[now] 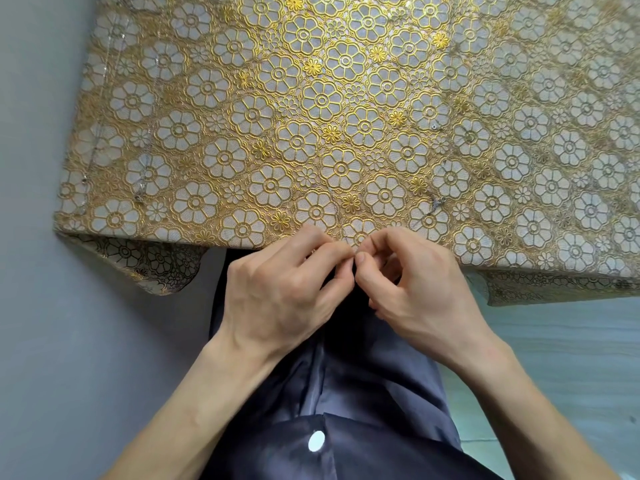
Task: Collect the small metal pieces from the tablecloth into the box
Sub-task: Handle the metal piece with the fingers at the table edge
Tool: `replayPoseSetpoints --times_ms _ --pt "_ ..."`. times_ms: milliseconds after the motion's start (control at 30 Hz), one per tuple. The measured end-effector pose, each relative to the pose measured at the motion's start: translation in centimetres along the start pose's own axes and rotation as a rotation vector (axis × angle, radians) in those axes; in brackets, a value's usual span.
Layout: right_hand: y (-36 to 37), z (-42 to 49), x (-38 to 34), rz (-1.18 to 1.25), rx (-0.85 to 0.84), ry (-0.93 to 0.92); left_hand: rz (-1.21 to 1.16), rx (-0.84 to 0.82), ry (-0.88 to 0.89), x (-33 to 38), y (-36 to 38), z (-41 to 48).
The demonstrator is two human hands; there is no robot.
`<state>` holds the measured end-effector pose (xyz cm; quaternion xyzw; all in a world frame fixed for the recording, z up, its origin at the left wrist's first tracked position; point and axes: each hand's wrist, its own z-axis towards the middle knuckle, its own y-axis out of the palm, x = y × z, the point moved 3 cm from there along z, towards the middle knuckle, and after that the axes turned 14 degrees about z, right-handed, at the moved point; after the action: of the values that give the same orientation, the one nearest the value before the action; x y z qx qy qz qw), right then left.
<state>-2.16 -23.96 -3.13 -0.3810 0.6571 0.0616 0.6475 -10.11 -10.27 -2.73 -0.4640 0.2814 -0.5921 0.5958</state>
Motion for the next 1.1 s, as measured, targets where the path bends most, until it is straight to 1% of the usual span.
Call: replayPoseSetpoints --times_ms 67,167,300,433,600,700,767,900,967,1100 --pt "0.1 0.0 0.0 -0.013 0.01 0.002 0.006 0.016 -0.006 0.0 0.0 0.0" --pt "0.0 0.0 0.0 0.043 0.005 0.06 0.014 0.045 -0.008 0.1 0.0 0.0" --pt "0.1 0.1 -0.1 0.056 0.016 0.112 -0.026 0.093 -0.035 0.2 0.0 -0.2" --pt "-0.1 0.1 -0.2 0.178 0.002 0.228 -0.047 0.099 -0.055 0.2 0.2 -0.4" --pt "0.0 -0.1 -0.5 0.318 -0.016 0.283 -0.169 0.056 -0.198 0.0 0.6 -0.7" --pt "0.0 -0.2 -0.6 0.355 -0.021 0.279 -0.228 0.009 -0.257 -0.2 0.5 -0.9" --pt "-0.1 -0.3 -0.4 0.333 -0.021 0.258 -0.255 -0.022 -0.286 -0.4 0.4 -1.1" --pt "0.0 -0.6 0.3 0.146 -0.003 0.14 -0.222 -0.065 -0.308 -0.5 0.3 -1.5" --pt "0.1 -0.8 0.6 0.083 -0.001 0.088 -0.198 -0.082 -0.292 -0.5 0.1 -1.7" --pt "0.2 -1.0 0.8 0.103 0.0 0.063 -0.159 -0.098 -0.228 -0.2 -0.1 -1.9"
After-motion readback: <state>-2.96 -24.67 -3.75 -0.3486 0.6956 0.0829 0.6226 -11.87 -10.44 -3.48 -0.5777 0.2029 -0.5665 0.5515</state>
